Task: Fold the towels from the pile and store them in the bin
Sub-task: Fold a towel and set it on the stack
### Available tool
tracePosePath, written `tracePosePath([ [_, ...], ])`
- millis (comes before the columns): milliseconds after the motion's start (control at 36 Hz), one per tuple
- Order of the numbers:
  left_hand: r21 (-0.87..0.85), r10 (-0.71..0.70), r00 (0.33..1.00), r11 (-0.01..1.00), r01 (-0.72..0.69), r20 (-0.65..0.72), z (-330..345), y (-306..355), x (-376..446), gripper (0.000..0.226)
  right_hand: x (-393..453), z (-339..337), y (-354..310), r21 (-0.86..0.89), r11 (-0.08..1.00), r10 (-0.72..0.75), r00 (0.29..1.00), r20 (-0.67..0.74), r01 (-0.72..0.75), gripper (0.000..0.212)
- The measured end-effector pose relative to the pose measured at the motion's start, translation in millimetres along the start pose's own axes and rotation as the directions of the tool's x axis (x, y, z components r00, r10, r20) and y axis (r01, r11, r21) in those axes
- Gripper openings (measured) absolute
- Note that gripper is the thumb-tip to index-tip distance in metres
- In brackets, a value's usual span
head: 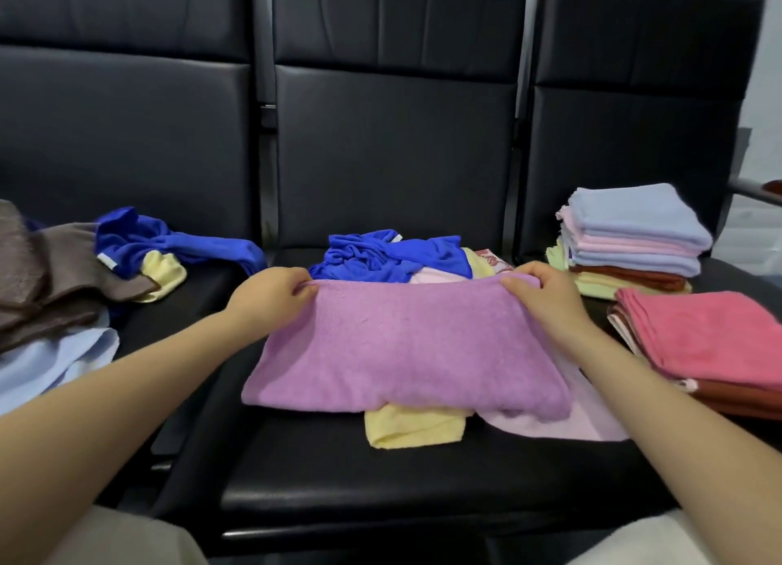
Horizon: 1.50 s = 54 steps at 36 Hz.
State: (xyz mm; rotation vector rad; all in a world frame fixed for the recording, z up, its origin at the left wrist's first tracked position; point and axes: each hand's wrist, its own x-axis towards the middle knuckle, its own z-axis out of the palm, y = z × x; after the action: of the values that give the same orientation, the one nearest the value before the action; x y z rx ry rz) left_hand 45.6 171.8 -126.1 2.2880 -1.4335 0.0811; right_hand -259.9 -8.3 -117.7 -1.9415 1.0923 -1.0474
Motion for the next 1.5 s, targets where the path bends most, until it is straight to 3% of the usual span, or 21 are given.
tracePosePath([
  [111,0.119,0.002,0.994,0.993,-0.015,0.113,19,2,2,0.021,11,17,18,-0.162,0.980,0.139,0.983,0.122,-0.119,0.007],
  [222,0.143,-0.018,0.993,0.990,0.001,0.120,27,2,-4,0.027,13,18,20,-0.142,0.963,0.246,0.962,0.118,-0.229,0.019],
  [333,0.079,-0.094,0.989,0.993,0.085,0.118,25,-7,-11,0.040,5,12,12,-0.062,0.962,0.270,0.957,0.108,-0.264,0.031],
  [472,-0.072,-0.182,0.975,0.979,0.192,0.130,19,-18,-18,0.048,-7,3,6,-0.092,0.929,0.370,0.902,0.220,-0.359,0.031],
  [528,-0.136,-0.209,0.966,0.964,0.229,0.151,17,-15,-20,0.048,-10,1,7,-0.007,0.942,0.329,0.924,0.195,-0.334,0.023],
  [611,-0.225,-0.242,0.951,0.932,0.282,0.191,15,-8,-24,0.046,-14,-3,3,0.174,0.956,0.229,0.972,0.050,-0.235,0.034],
  [667,-0.233,-0.232,0.950,0.932,0.278,0.208,13,-5,-26,0.047,-18,-8,-4,0.244,0.940,0.233,0.971,0.049,-0.237,0.034],
  [722,-0.219,-0.219,0.950,0.938,0.267,0.220,10,-4,-30,0.048,-22,-13,-9,0.331,0.875,0.313,0.935,0.166,-0.352,0.026],
  [778,-0.213,-0.220,0.950,0.940,0.268,0.223,10,-6,-31,0.048,-28,-17,-9,0.302,0.792,0.435,0.837,0.331,-0.531,0.022],
  [861,-0.199,-0.234,0.948,0.940,0.277,0.214,13,-11,-31,0.049,-36,-26,-6,0.100,0.750,0.552,0.703,0.448,-0.653,0.050],
  [944,-0.194,-0.238,0.964,0.947,0.257,0.114,16,-9,-34,0.048,-36,-36,-13,0.113,0.773,0.549,0.748,0.374,-0.624,0.053],
  [1028,-0.227,-0.109,0.992,0.969,0.093,-0.058,12,0,-40,0.042,-35,-39,-28,0.256,0.772,0.518,0.809,0.279,-0.582,0.036],
  [1111,-0.316,-0.006,0.988,0.948,-0.045,-0.157,11,10,-41,0.029,-38,-30,-52,0.380,0.764,0.442,0.852,0.279,-0.521,0.019],
  [1194,-0.575,-0.082,0.993,0.818,0.015,-0.090,9,30,-42,0.018,-44,-11,-82,0.475,0.739,0.355,0.875,0.329,-0.478,0.016],
  [1250,-0.815,-0.162,0.975,0.538,0.216,0.151,9,46,-45,0.021,-49,5,-95,0.506,0.742,0.290,0.891,0.350,-0.440,0.019],
  [1306,-0.879,-0.143,0.912,0.247,0.409,0.384,7,58,-48,0.036,-57,26,-108,0.500,0.758,0.179,0.870,0.459,-0.420,0.018],
  [1333,-0.869,-0.130,0.886,0.178,0.462,0.444,7,63,-49,0.047,-60,37,-112,0.478,0.771,0.129,0.838,0.530,-0.421,0.015],
  [1389,-0.860,-0.124,0.865,0.103,0.499,0.487,7,71,-52,0.064,-62,53,-110,0.410,0.820,0.075,0.785,0.614,-0.399,0.022],
  [1417,-0.865,-0.119,0.867,0.087,0.495,0.484,9,72,-52,0.067,-60,60,-103,0.340,0.889,0.051,0.803,0.594,-0.308,0.024],
  [1472,-0.872,-0.111,0.880,0.125,0.473,0.462,14,73,-52,0.056,-51,68,-84,-0.023,0.995,-0.075,0.901,0.427,0.094,0.022],
  [1500,-0.869,-0.105,0.882,0.153,0.471,0.460,15,73,-54,0.041,-47,70,-74,-0.220,0.942,-0.166,0.920,0.356,0.255,0.022],
])
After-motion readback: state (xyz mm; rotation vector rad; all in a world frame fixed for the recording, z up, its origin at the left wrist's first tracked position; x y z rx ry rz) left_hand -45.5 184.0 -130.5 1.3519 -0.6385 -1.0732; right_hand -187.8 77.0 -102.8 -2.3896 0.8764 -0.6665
